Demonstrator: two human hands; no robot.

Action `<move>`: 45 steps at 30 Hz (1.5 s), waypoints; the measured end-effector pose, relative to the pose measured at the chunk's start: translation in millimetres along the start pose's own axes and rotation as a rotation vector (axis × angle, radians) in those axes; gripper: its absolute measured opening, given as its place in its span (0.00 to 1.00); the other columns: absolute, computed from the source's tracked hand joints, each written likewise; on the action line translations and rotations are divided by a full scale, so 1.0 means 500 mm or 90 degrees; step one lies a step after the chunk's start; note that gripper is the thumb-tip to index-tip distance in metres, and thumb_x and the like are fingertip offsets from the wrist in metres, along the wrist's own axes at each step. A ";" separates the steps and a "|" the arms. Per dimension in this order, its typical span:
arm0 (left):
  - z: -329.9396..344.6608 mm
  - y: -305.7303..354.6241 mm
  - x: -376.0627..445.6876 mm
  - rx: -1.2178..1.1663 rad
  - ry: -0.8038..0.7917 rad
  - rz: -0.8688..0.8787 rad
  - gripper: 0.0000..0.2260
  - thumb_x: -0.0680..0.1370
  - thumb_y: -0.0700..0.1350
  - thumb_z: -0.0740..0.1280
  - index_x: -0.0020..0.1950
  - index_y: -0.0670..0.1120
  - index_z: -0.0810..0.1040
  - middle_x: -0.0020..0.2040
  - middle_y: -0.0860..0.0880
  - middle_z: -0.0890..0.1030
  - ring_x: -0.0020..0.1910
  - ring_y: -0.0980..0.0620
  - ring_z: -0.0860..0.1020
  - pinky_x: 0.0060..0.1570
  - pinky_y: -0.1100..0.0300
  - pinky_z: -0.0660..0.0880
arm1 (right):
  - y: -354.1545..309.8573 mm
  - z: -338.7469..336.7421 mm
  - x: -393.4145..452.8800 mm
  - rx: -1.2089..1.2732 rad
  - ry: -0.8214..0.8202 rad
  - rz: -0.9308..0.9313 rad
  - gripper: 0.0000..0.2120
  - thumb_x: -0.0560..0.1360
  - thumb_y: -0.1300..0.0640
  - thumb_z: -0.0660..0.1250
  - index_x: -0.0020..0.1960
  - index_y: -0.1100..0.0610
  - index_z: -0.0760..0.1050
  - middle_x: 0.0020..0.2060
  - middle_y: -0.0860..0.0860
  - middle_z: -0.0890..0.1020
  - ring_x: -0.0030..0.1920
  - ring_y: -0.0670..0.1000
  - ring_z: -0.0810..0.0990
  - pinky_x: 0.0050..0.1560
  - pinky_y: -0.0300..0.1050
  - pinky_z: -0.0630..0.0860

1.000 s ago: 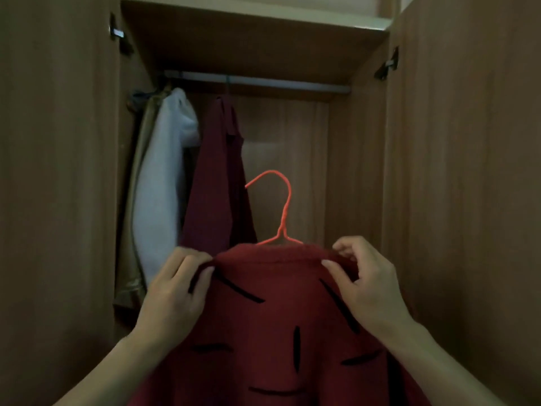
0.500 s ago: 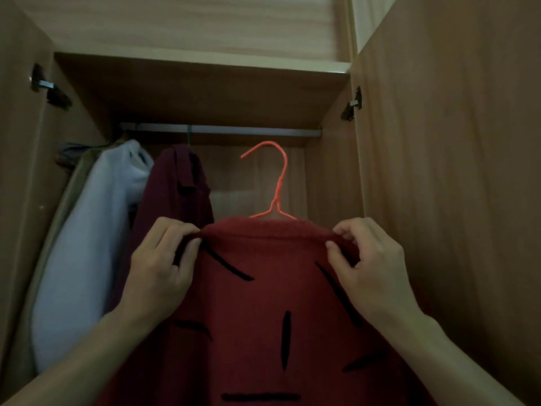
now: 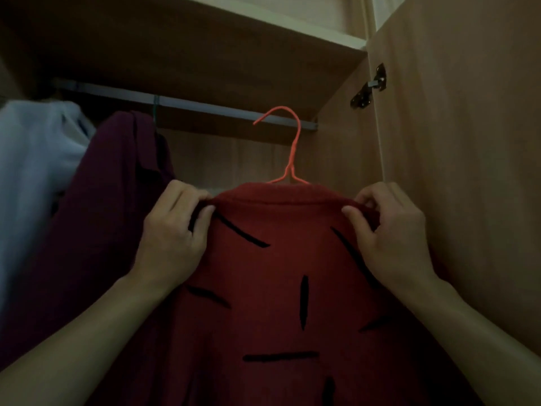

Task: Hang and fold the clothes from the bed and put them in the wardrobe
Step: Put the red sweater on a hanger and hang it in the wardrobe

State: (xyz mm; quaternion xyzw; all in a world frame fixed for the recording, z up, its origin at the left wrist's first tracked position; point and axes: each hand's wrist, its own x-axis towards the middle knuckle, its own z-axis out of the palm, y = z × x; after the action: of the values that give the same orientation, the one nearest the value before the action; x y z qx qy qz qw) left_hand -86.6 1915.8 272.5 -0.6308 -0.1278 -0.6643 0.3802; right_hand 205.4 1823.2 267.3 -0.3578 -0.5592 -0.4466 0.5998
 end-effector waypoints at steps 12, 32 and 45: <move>0.242 -0.128 0.062 -0.078 0.043 -0.148 0.04 0.76 0.38 0.69 0.46 0.46 0.78 0.46 0.54 0.72 0.47 0.55 0.68 0.48 0.53 0.68 | 0.077 0.149 0.115 -0.202 0.049 -0.056 0.08 0.73 0.58 0.72 0.43 0.57 0.73 0.37 0.50 0.73 0.39 0.49 0.69 0.38 0.44 0.66; 0.688 -0.320 0.240 -0.125 0.101 -0.218 0.04 0.79 0.41 0.65 0.48 0.49 0.73 0.48 0.50 0.73 0.49 0.50 0.72 0.50 0.48 0.74 | 0.275 0.371 0.425 -0.361 0.018 -0.193 0.06 0.75 0.58 0.69 0.46 0.57 0.72 0.42 0.52 0.74 0.43 0.54 0.73 0.43 0.51 0.72; 0.863 -0.335 0.281 -0.155 -0.094 -0.276 0.05 0.80 0.40 0.61 0.47 0.48 0.72 0.50 0.47 0.76 0.50 0.48 0.75 0.51 0.49 0.74 | 0.320 0.448 0.496 -0.554 -0.144 -0.115 0.05 0.79 0.61 0.63 0.53 0.56 0.76 0.46 0.53 0.78 0.45 0.53 0.77 0.41 0.48 0.76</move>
State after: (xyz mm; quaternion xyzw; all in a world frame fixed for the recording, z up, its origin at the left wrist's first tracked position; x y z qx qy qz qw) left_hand 133.4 2261.5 529.9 -0.6765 -0.2062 -0.6930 0.1397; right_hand 270.6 2053.0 550.7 -0.5731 -0.4105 -0.6485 0.2872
